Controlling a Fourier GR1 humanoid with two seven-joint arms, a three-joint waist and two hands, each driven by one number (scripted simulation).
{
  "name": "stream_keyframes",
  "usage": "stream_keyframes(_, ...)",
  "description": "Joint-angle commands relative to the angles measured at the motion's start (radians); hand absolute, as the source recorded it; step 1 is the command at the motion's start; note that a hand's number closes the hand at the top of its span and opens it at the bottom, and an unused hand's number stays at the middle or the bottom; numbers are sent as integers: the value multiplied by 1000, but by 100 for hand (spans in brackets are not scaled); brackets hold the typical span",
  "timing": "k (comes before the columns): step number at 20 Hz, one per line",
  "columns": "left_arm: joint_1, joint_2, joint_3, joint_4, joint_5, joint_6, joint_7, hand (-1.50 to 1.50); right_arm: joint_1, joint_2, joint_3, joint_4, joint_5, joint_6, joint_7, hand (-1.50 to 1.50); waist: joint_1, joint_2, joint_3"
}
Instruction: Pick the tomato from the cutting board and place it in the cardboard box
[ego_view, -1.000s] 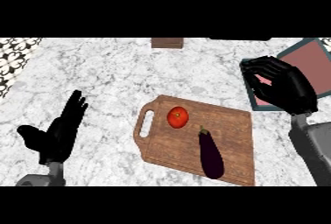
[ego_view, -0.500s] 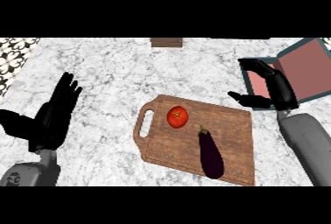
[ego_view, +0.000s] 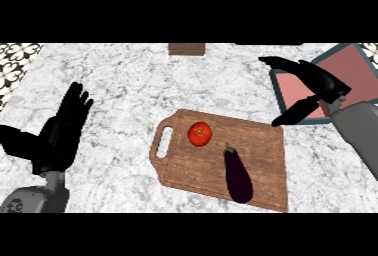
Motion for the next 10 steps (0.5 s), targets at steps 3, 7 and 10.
stream_keyframes(3, -13, 16, 43, -1, 25, -27, 25, 0, -65, 2, -2, -100, -53, 216, 220, -150, -13, 0, 1)
stream_keyframes(7, 18, -14, 11, -50, -22, 11, 33, 0, -118, 132, -23, -152, -98, 212, 376, -150, -6, 0, 1)
stream_keyframes(10, 33, -22, 23, -8, -33, -27, -20, 0, -84, 183, -30, -166, -44, 208, 372, -150, -6, 3, 1)
